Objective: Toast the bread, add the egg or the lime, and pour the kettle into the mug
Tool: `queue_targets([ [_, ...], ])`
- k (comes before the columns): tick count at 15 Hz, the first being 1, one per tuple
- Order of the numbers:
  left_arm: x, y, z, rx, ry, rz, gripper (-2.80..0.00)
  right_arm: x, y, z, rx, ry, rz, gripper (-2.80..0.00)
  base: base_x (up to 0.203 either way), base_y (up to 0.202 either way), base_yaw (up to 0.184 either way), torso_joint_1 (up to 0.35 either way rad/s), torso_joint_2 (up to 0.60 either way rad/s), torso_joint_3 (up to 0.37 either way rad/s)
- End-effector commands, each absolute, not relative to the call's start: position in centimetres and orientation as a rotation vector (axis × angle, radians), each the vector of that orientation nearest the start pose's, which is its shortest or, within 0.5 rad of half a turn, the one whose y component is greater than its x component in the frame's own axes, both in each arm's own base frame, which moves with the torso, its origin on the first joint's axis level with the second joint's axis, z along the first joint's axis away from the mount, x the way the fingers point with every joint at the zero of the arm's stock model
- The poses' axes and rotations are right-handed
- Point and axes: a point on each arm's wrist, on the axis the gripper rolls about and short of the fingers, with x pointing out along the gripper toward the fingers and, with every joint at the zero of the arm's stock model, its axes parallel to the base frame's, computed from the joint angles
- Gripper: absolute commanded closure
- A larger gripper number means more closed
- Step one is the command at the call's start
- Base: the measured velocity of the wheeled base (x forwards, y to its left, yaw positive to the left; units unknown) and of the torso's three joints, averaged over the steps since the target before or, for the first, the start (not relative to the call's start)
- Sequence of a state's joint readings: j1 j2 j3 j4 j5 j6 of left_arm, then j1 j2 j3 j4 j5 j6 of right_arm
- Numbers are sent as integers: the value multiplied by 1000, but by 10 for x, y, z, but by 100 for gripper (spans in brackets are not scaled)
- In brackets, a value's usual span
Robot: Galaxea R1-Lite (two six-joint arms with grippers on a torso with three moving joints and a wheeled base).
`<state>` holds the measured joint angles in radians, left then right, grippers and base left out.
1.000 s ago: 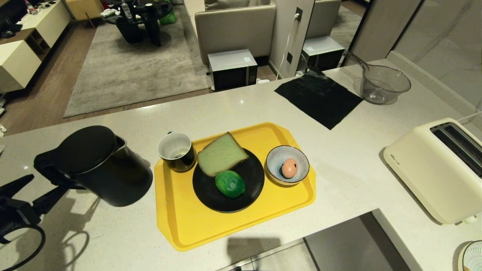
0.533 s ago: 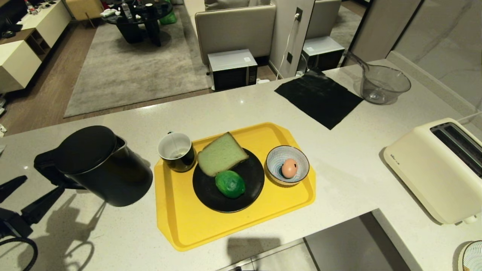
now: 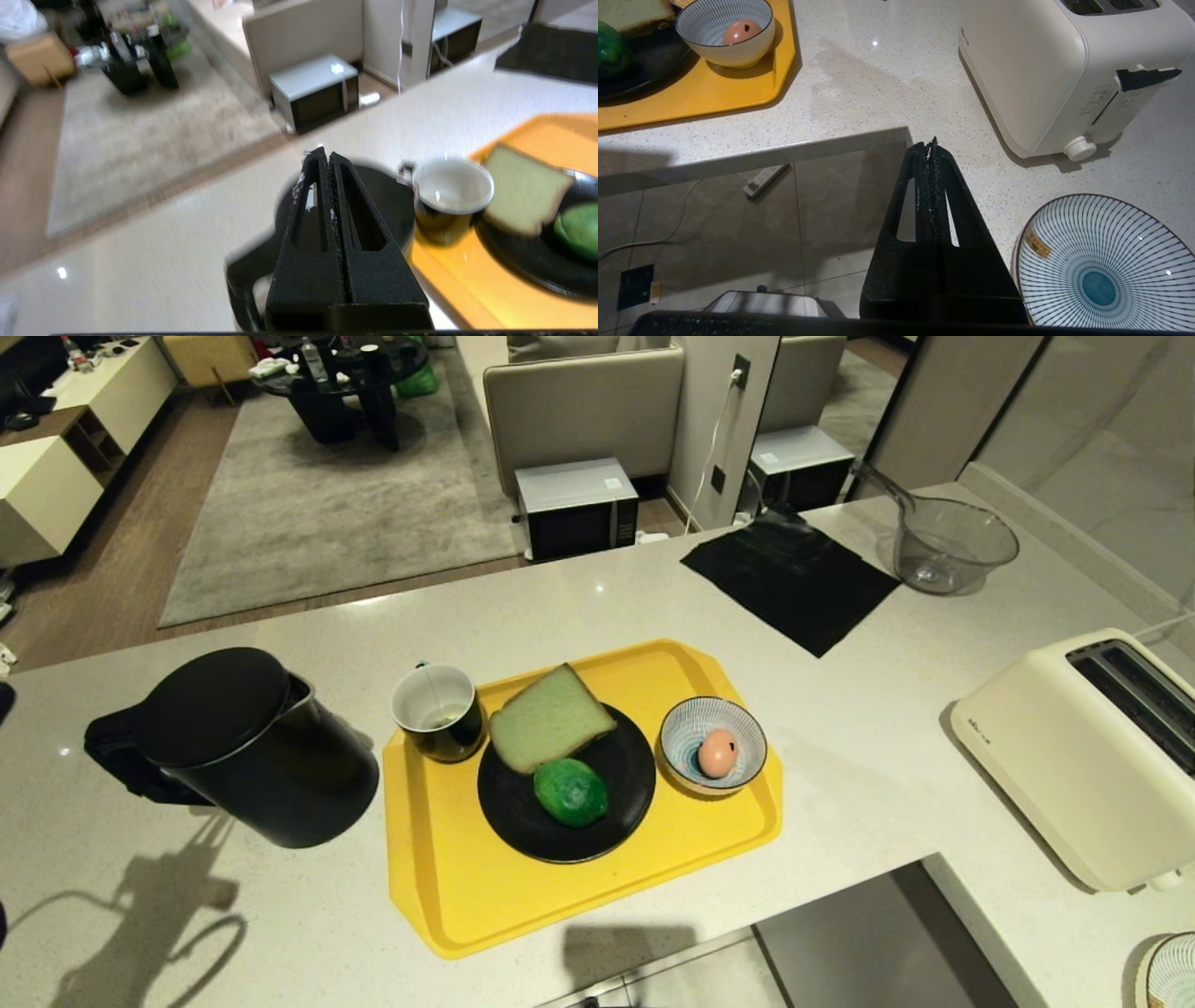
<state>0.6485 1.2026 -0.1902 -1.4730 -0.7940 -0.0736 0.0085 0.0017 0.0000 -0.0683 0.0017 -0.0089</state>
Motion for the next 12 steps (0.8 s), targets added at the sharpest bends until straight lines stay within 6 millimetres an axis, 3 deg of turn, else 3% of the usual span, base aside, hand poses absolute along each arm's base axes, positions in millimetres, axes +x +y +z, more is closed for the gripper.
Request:
queue_targets([
  [1, 102, 57, 251, 301, -436, -162, 0, -21, 0, 75, -9, -40, 11, 0, 0, 0, 0, 0, 0, 0],
  [5, 90, 41, 302, 241, -466, -115, 0, -21, 0, 75, -9, -40, 9, 0, 0, 0, 0, 0, 0, 0],
  [9, 91, 21, 320, 203, -519, -72, 0, -21, 0, 75, -9, -40, 10, 0, 0, 0, 0, 0, 0, 0],
  [12, 69, 3, 322, 172, -496, -29, 0, -21, 0, 75, -9, -39, 11, 0, 0, 0, 0, 0, 0, 0],
])
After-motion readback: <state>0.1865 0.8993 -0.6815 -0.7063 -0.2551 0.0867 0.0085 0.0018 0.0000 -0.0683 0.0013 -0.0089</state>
